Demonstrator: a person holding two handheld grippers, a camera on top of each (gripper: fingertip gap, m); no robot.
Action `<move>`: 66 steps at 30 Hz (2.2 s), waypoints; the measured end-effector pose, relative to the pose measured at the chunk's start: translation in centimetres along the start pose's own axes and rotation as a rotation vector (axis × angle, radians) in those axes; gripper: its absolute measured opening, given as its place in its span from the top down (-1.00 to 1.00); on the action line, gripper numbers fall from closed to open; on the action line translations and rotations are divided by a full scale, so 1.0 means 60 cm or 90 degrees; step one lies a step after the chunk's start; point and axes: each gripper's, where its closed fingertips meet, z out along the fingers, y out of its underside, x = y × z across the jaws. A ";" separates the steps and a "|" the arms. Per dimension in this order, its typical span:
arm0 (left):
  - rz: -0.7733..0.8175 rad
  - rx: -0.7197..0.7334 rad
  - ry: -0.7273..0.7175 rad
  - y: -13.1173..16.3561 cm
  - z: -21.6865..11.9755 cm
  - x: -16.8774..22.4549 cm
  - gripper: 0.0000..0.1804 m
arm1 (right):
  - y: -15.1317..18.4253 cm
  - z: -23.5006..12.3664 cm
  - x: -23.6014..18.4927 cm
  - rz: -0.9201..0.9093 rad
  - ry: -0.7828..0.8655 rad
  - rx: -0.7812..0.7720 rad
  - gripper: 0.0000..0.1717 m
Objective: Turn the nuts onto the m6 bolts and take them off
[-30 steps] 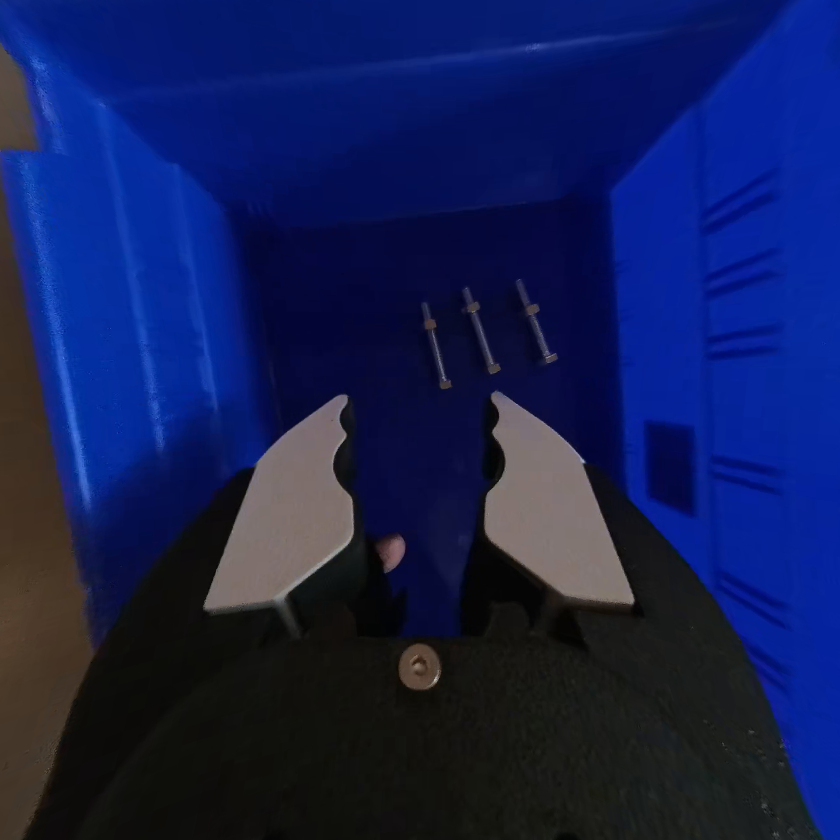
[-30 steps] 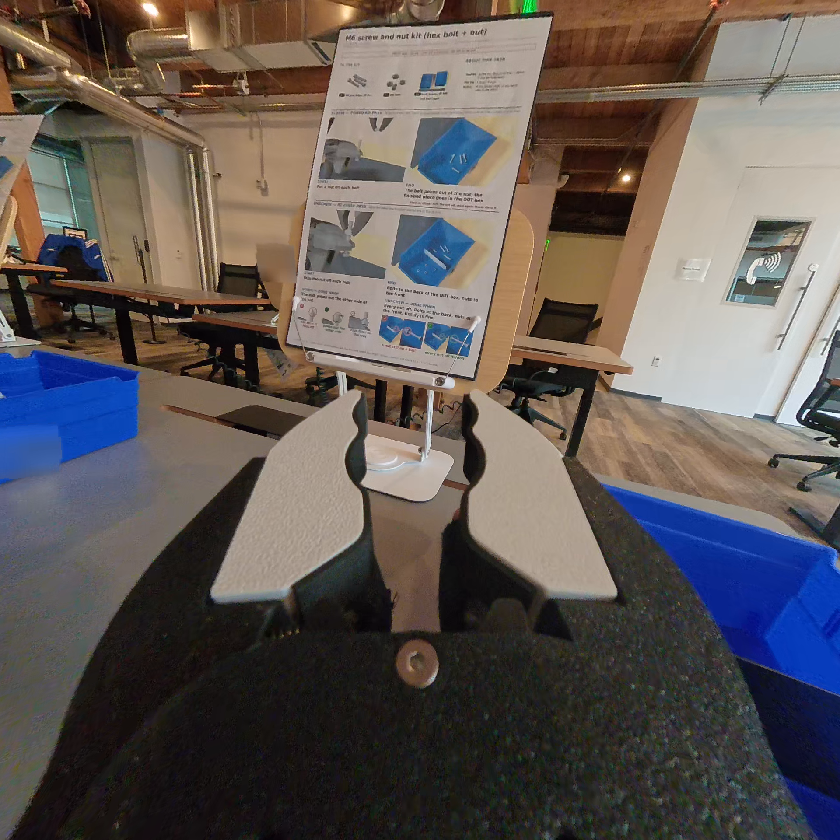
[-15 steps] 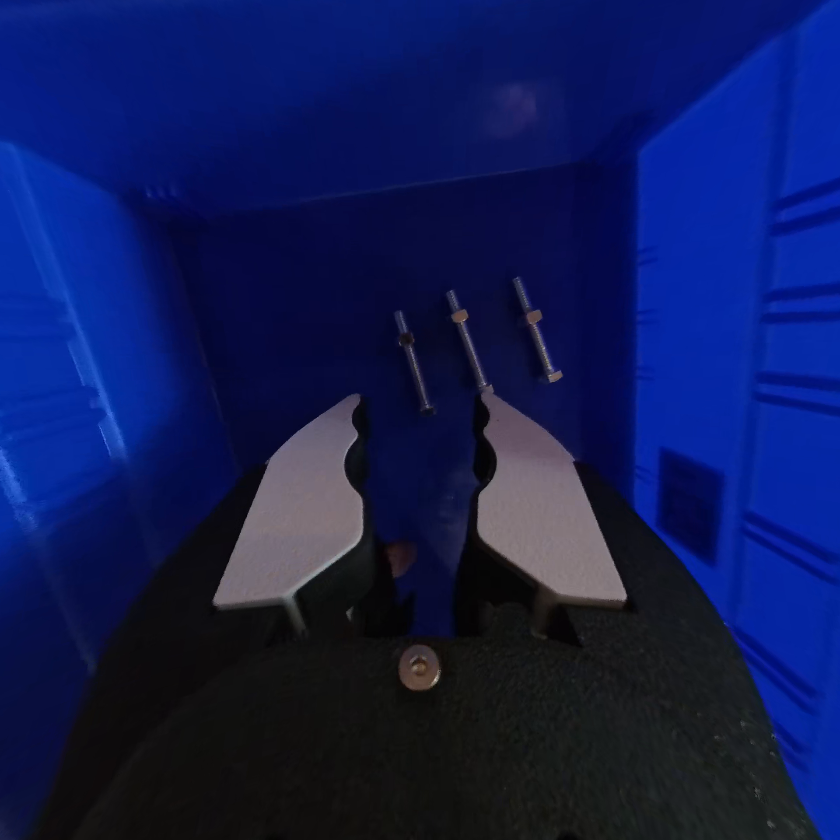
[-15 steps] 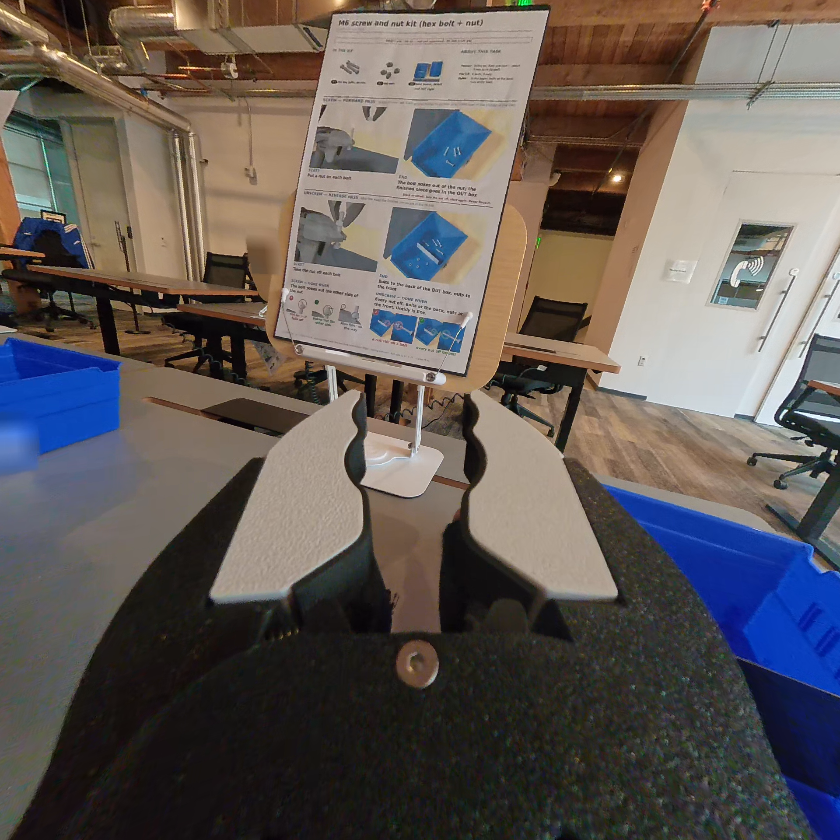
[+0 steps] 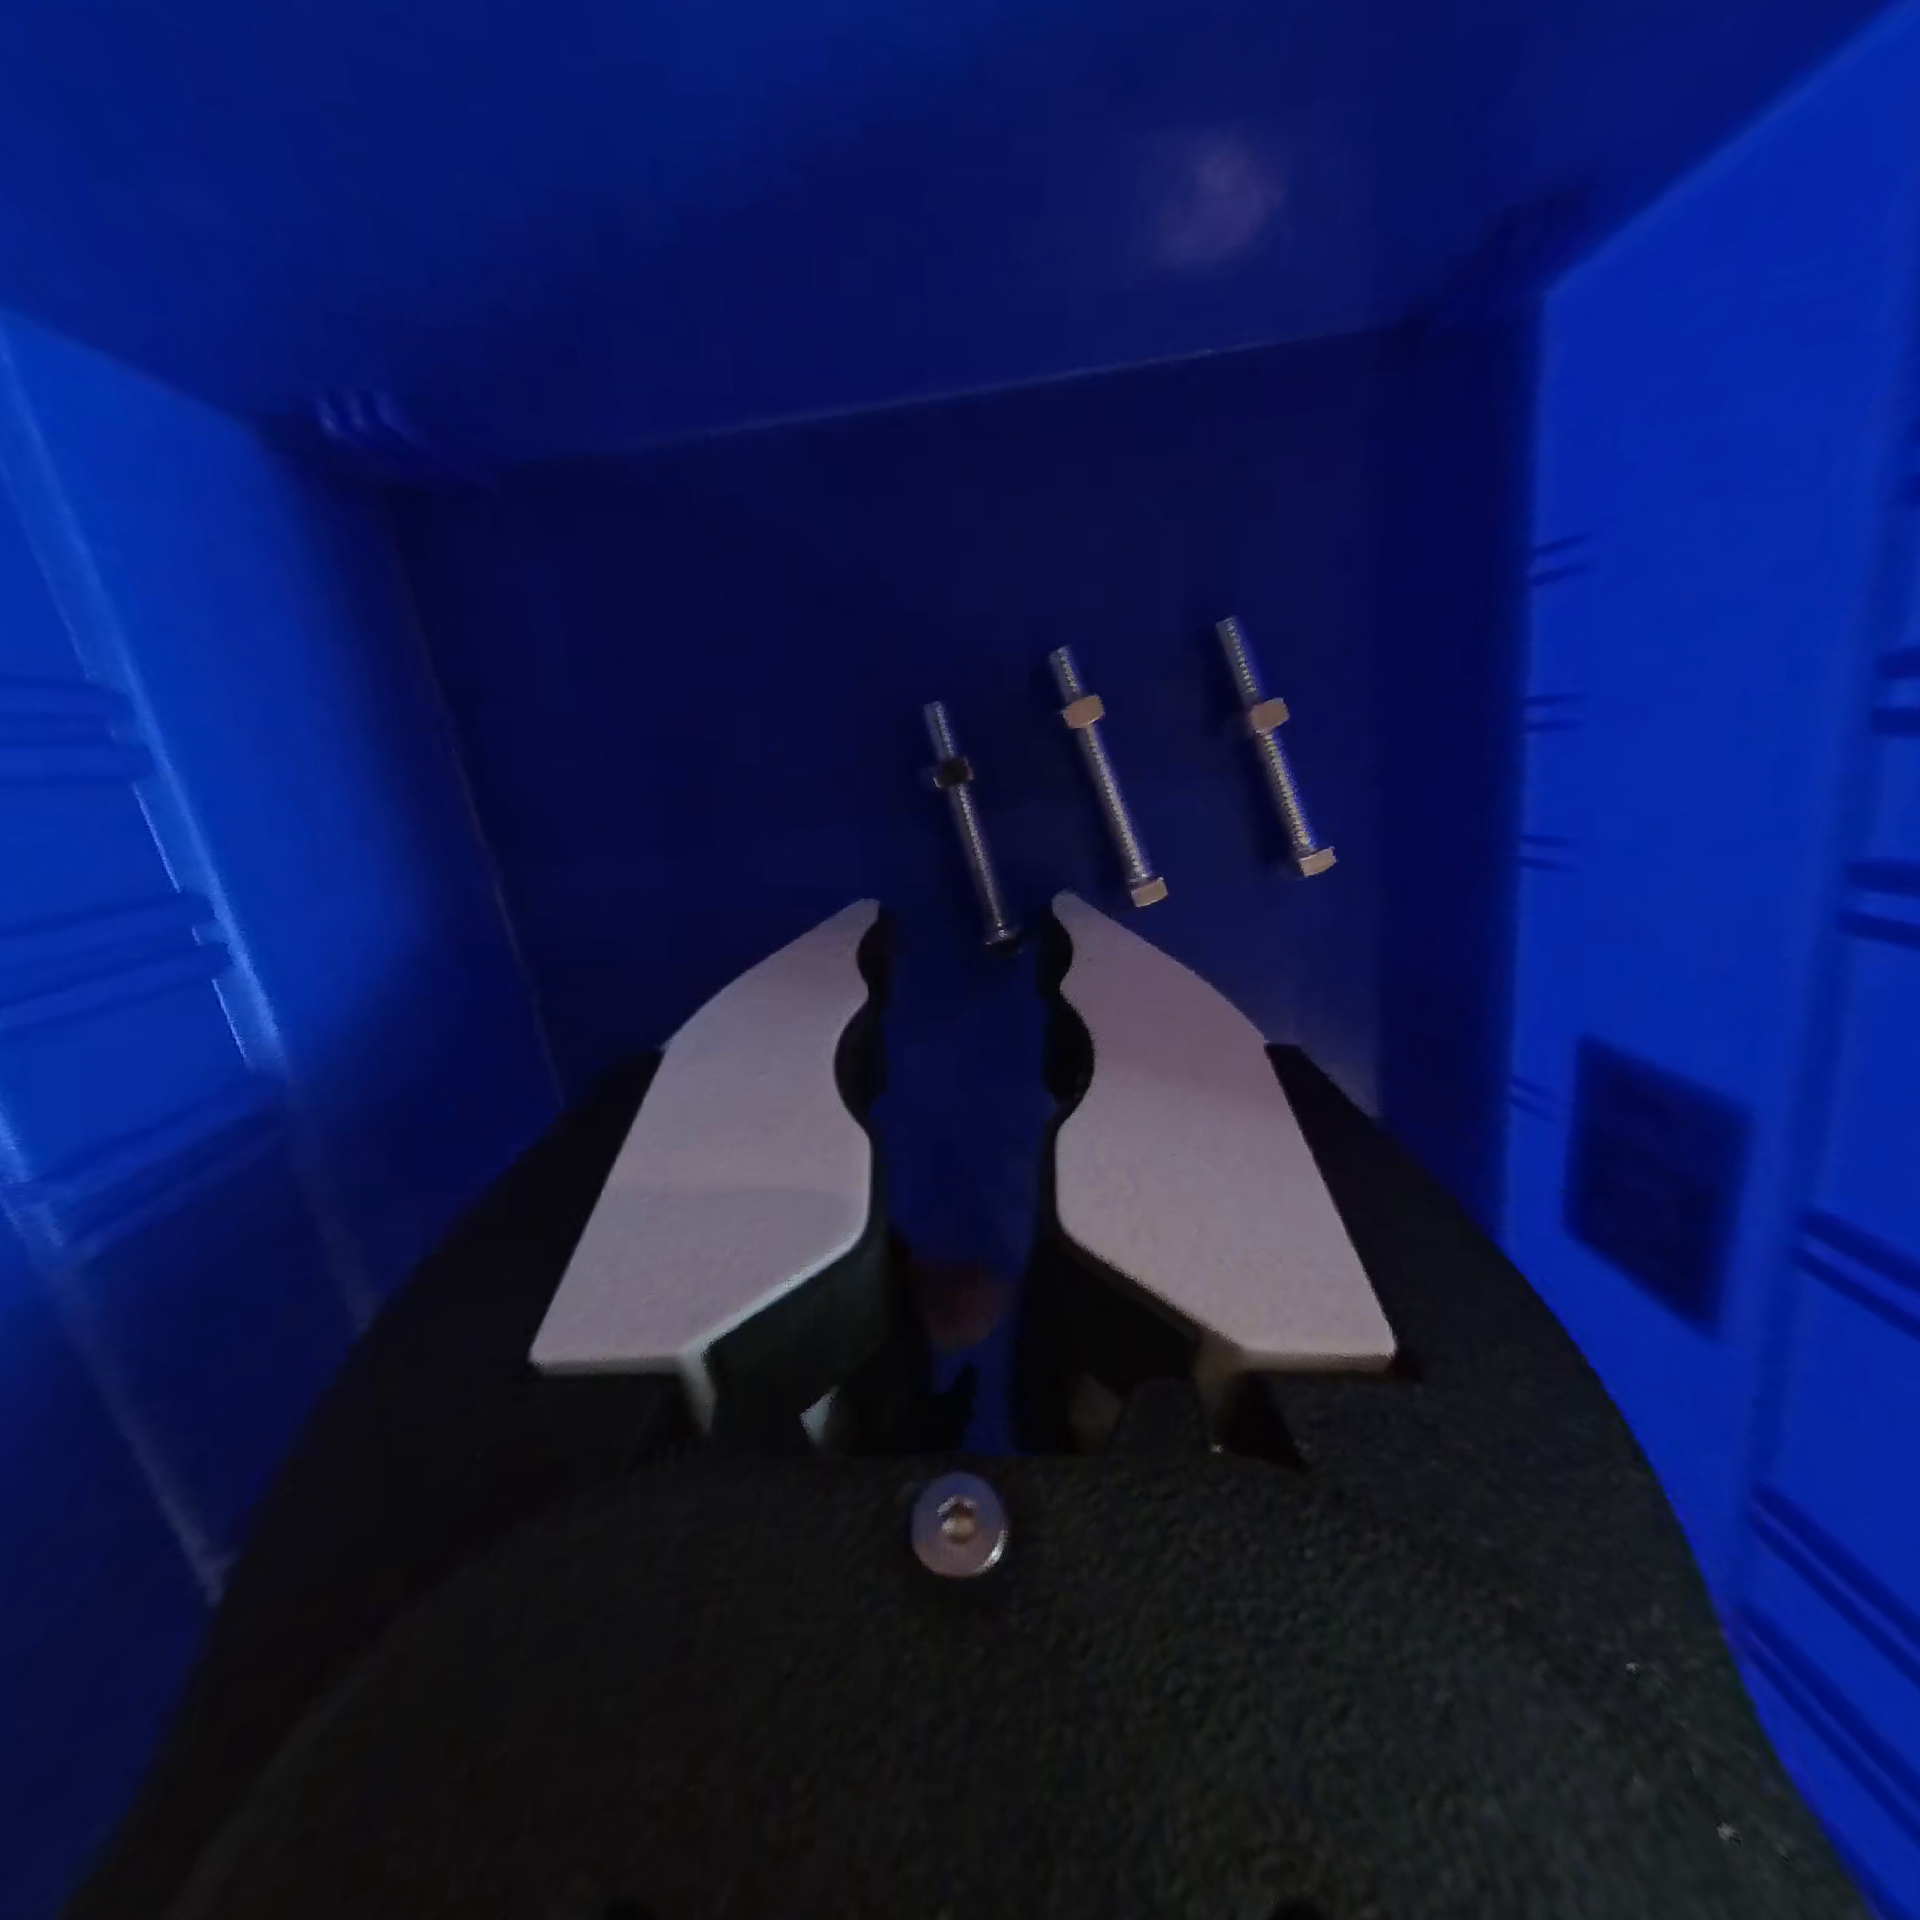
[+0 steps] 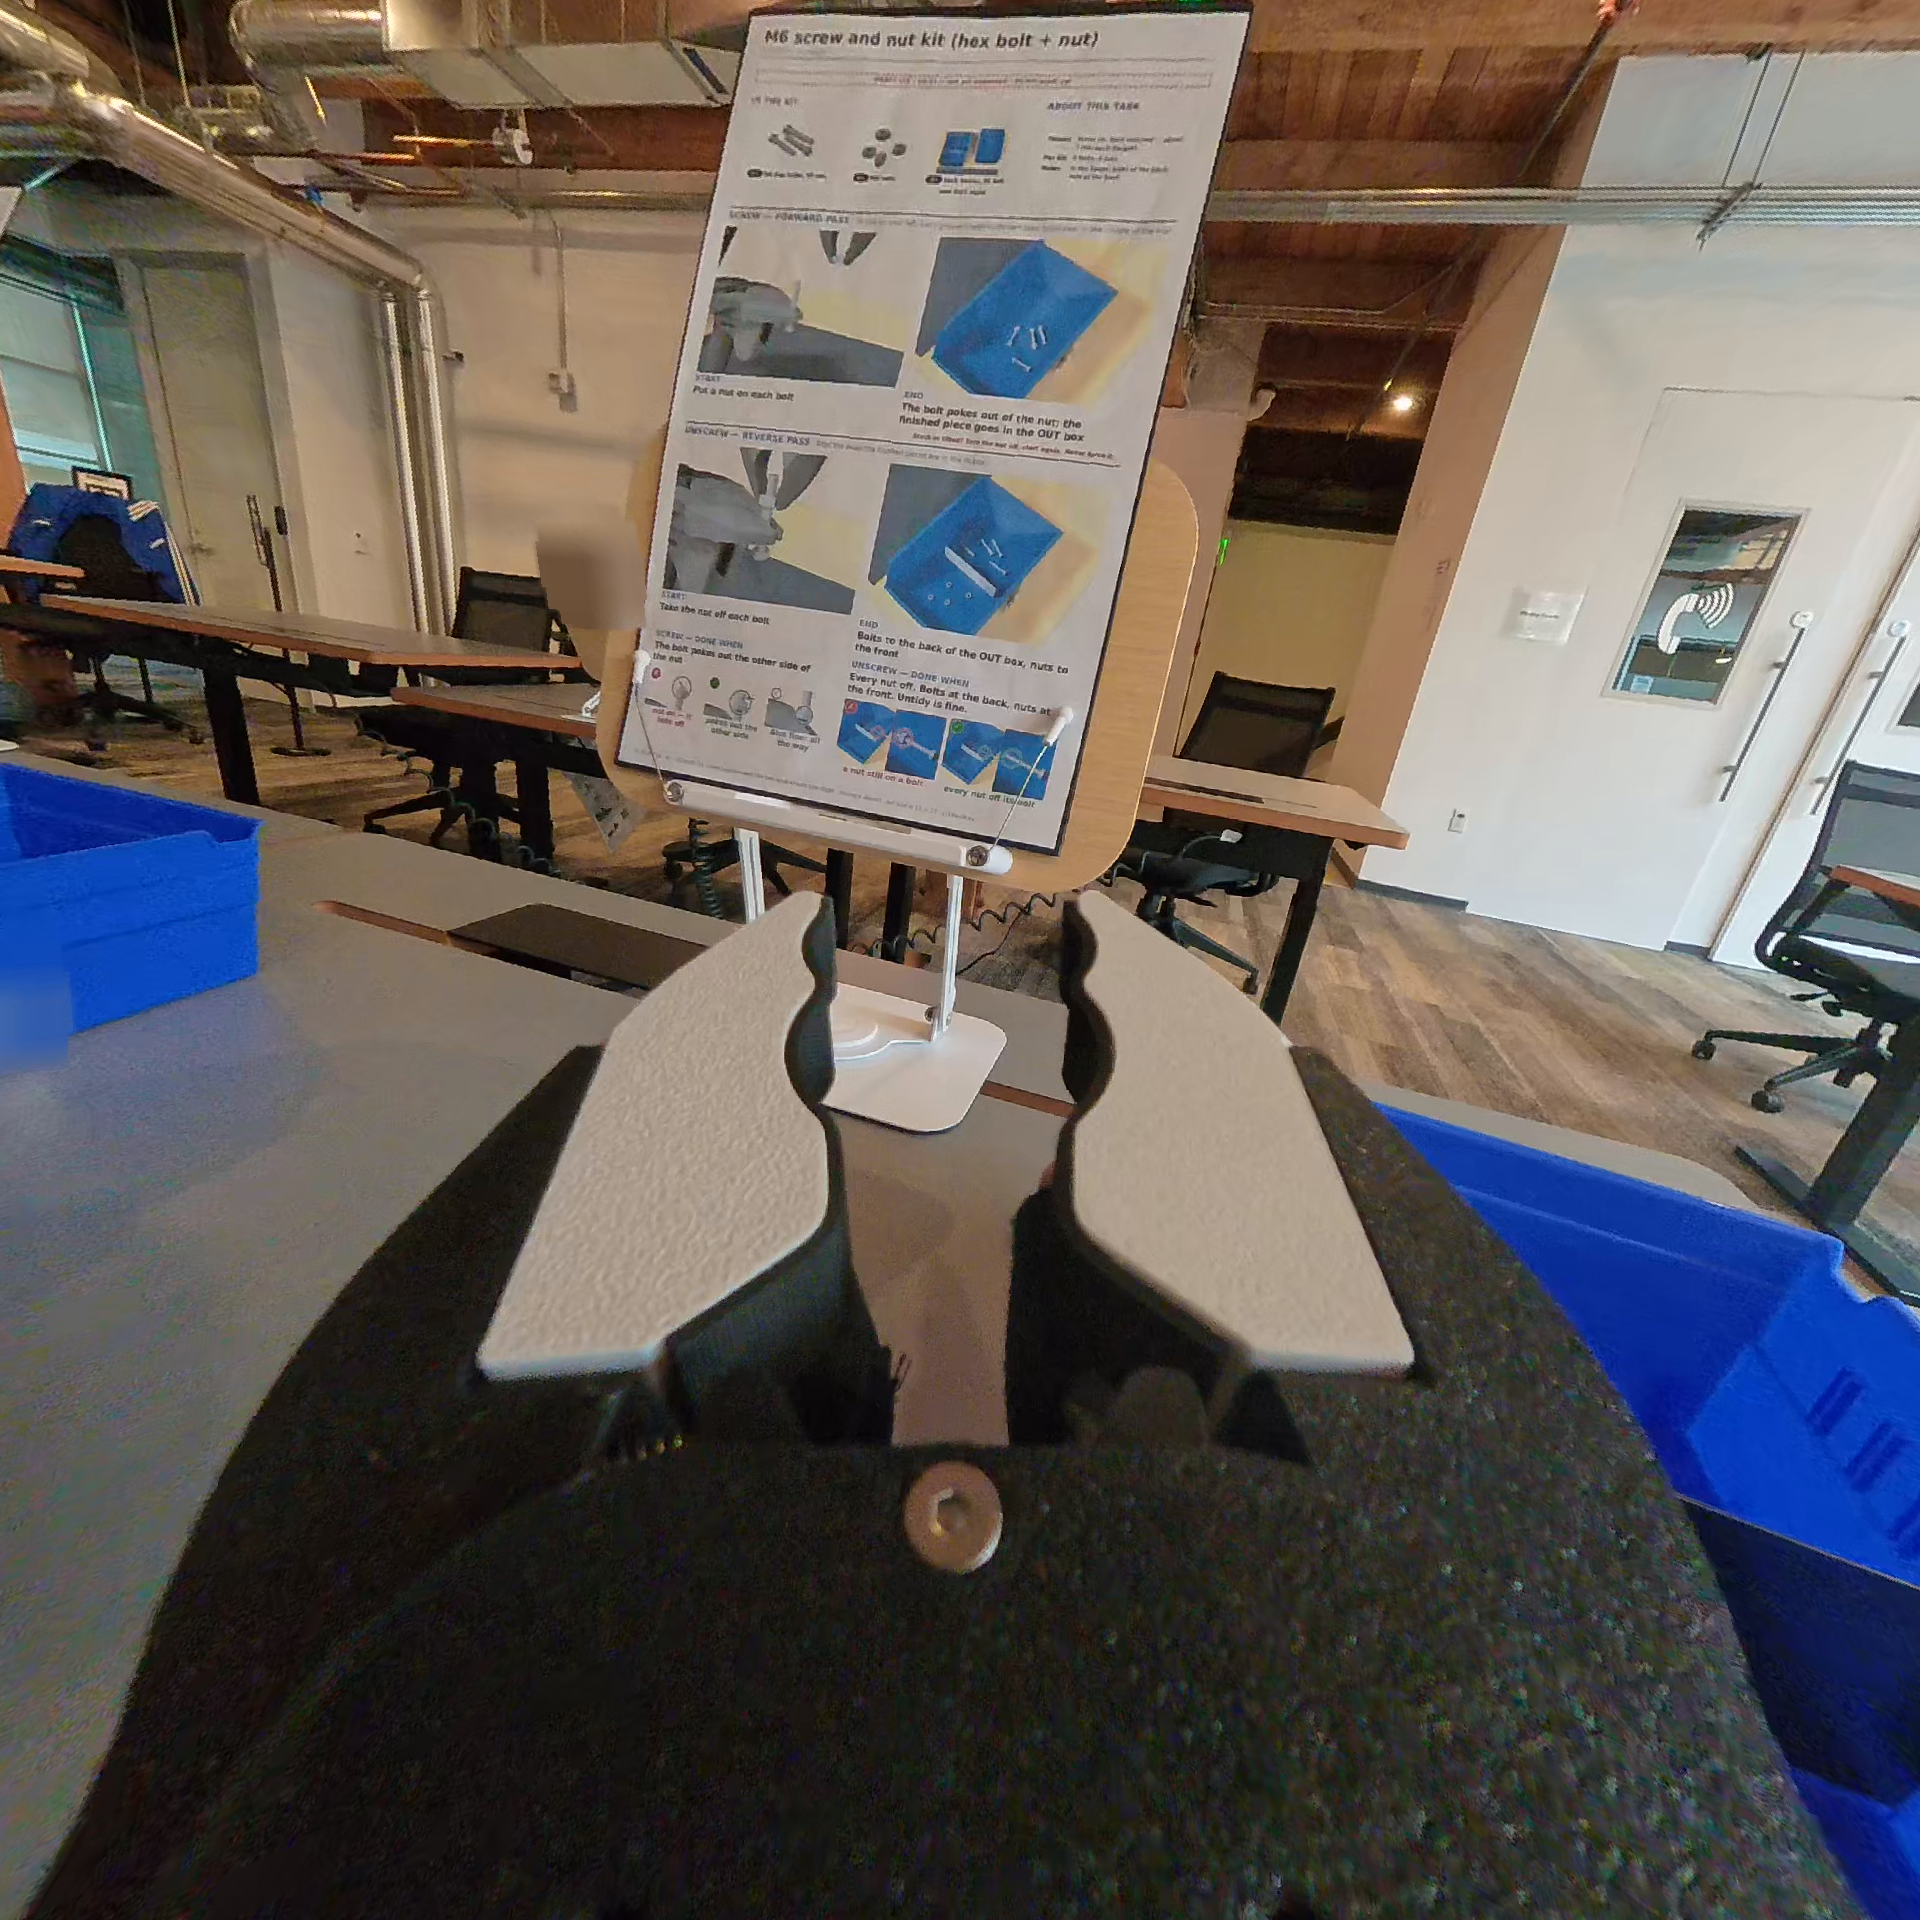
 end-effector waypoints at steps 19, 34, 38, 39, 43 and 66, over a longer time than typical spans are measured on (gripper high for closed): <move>0.082 0.438 0.047 -0.100 -0.165 0.082 0.92 | 0.012 0.007 -0.016 -0.017 -0.023 -0.026 0.53; 0.389 0.792 0.546 0.043 -0.423 0.556 0.92 | -0.001 0.009 -0.171 0.015 -0.308 -0.053 0.58; 0.453 0.789 0.638 0.104 -0.435 0.641 0.92 | -0.037 -0.006 -0.250 0.093 -0.490 -0.037 0.62; 0.462 0.787 0.657 0.116 -0.437 0.656 0.93 | -0.048 -0.011 -0.266 0.114 -0.531 -0.030 0.65; 0.486 0.771 0.713 0.146 -0.441 0.696 0.92 | -0.077 -0.021 -0.312 0.155 -0.637 -0.021 0.73; 0.522 0.715 0.735 0.170 -0.416 0.736 0.74 | -0.052 -0.012 -0.354 0.113 -0.686 -0.053 0.95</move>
